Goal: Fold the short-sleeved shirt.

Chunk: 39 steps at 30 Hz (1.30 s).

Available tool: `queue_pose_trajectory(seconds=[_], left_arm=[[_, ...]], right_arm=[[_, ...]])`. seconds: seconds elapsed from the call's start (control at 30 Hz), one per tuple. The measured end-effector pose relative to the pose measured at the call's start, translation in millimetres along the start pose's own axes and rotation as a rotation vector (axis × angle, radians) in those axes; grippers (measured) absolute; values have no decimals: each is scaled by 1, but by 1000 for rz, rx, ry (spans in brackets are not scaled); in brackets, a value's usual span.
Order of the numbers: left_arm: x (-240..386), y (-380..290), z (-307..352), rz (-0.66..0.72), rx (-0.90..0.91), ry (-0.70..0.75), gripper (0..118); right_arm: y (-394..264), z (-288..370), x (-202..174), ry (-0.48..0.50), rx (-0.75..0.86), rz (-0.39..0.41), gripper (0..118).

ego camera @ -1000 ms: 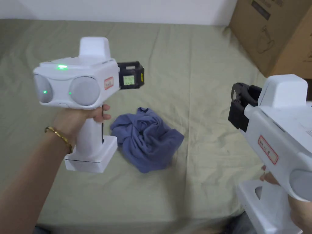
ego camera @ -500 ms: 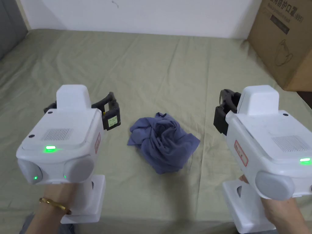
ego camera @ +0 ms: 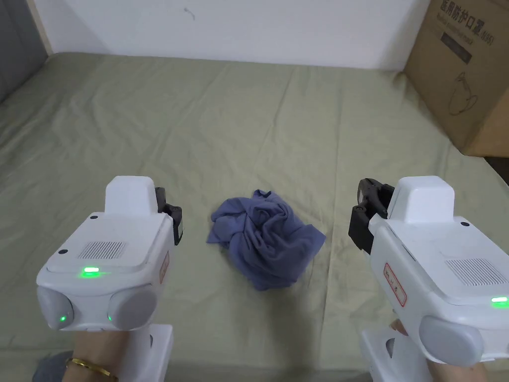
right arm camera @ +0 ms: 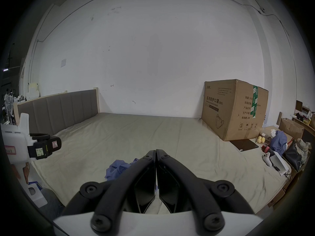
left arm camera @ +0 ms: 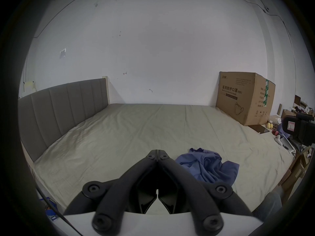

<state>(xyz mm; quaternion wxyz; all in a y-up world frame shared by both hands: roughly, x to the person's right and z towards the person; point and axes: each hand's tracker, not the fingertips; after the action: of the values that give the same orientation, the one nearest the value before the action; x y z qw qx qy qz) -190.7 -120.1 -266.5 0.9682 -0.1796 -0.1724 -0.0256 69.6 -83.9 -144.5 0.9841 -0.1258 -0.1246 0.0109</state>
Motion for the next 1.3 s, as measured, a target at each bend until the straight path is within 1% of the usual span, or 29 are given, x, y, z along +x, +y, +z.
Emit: queue_pose_trajectory(seconds=[0.07, 0.1, 0.13, 0.17, 0.2, 0.27, 0.3, 0.33, 0.43, 0.5, 0.53, 0.7, 0.77, 0.83, 0.93, 0.97, 1.0, 1.03, 1.07, 1.1, 1.13, 1.2, 1.23, 1.3], left_arm=[[1, 1, -11, -9, -89, -28, 0], [0, 4, -18, 19, -104, -39, 0], [-2, 5, -28, 37, -141, -57, 6], [-4, 8, -39, 44, -186, -72, 15], [-5, 9, -51, 50, -229, -88, 36], [-4, 12, -79, 33, -360, -121, 89], [-4, 12, -94, 33, -418, -128, 118], [-3, 10, -110, 43, -480, -137, 118], [0, -2, -147, 25, -605, -87, 118], [5, -12, -171, -11, -680, -49, 118], [8, -15, -182, 2, -699, -38, 118], [22, -24, -216, 38, -748, -73, 117], [30, -28, -225, 35, -765, -68, 112], [35, -31, -238, 39, -789, -63, 98], [41, -35, -248, 80, -821, -76, 79], [43, -35, -249, 105, -820, -101, 68], [45, -36, -249, 126, -822, -136, 46], [47, -36, -249, 145, -822, -167, 28], [48, -36, -250, 166, -824, -167, 16], [51, -36, -249, 156, -823, -127, 13], [54, -34, -248, 130, -818, -120, 10], [56, -28, -241, 73, -779, -145, 8], [54, -23, -236, 83, -744, -158, 7], [45, -11, -221, 152, -690, -200, 7]], right_arm=[[0, -3, 2, 1, -3, 1, 0], [1, -3, 1, 1, -4, 2, 0], [1, -3, 1, 2, -5, 3, 0], [1, -4, 2, 5, -8, 4, 0], [1, -5, 3, 8, -11, 7, 0], [0, -6, 3, 9, -17, 13, 0], [-1, -7, 4, 7, -21, 13, 0], [-2, -8, 5, 6, -25, 11, 0], [-7, -14, 10, -1, -44, 0, 0], [-11, -19, 13, -8, -62, -1, 0], [-12, -21, 14, -16, -76, 4, 0], [-21, -34, 24, -52, -121, 11, 0], [-24, -38, 27, -59, -136, 3, 0], [-26, -42, 30, -63, -154, -7, 0], [-27, -43, 32, -52, -163, -25, 0], [-26, -43, 32, -53, -164, -22, 0], [-26, -44, 31, -52, -163, -19, 0], [-25, -44, 31, -50, -161, -13, 0], [-24, -45, 30, -49, -160, -7, 0], [-23, -45, 30, -47, -158, -5, 0], [-21, -46, 29, -45, -156, -4, 0], [-18, -46, 29, -39, -152, -4, 0], [-17, -46, 29, -36, -147, 0, 0], [-14, -47, 29, -34, -145, 13, 0]])
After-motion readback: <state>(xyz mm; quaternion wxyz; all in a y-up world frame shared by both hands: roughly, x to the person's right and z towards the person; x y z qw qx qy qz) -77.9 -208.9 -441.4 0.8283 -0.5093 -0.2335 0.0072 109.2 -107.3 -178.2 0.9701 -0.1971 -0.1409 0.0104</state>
